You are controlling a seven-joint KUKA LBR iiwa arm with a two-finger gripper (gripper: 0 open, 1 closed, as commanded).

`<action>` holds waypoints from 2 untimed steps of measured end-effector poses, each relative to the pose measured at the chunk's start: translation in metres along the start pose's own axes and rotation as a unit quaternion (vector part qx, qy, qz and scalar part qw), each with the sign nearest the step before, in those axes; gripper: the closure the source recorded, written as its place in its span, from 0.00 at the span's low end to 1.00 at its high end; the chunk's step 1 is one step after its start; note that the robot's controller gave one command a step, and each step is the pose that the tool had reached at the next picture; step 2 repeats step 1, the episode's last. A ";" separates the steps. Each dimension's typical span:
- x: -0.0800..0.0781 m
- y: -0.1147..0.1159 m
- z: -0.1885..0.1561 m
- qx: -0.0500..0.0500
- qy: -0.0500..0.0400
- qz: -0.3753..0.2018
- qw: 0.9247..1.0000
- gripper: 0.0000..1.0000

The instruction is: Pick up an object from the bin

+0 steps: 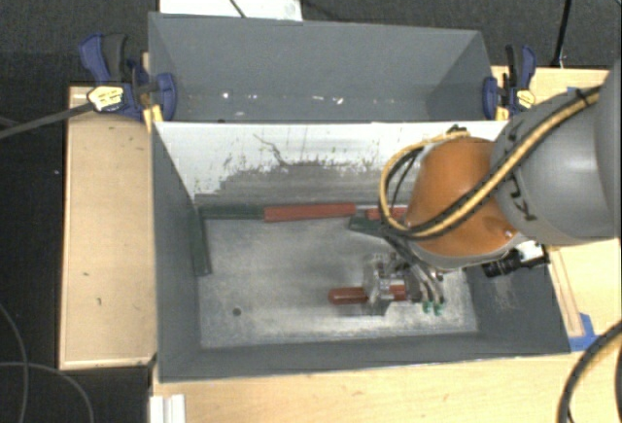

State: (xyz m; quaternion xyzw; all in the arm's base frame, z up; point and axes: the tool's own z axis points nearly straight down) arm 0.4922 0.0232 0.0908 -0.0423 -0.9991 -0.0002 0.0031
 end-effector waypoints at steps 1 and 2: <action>-0.001 0.000 -0.014 0.000 -0.002 0.000 1.000 1.00; -0.001 0.000 -0.014 0.000 -0.002 0.000 1.000 1.00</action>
Offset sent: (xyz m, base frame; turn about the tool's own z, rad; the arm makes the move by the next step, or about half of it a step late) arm 0.0000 -0.0001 0.0981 0.0000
